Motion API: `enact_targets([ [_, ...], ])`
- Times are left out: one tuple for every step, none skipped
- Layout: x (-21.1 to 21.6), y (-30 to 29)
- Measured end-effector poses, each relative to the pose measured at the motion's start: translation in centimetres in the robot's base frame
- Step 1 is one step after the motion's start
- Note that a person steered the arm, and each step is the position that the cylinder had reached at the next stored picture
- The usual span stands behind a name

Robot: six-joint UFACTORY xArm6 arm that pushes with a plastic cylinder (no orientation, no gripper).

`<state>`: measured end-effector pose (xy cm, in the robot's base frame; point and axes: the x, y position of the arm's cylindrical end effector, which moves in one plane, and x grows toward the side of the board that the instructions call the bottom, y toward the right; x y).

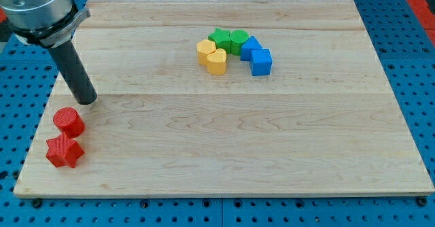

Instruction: Point your arm to the right side of the blue cube

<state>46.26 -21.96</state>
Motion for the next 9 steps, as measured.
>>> enact_targets([
  [1.2, 0.0],
  [2.7, 0.0],
  [-0.1, -0.2],
  [-1.1, -1.1],
  [0.9, -1.6],
  [0.9, -1.6],
  [0.3, -1.3],
  [0.6, 5.5],
  [4.2, 15.2],
])
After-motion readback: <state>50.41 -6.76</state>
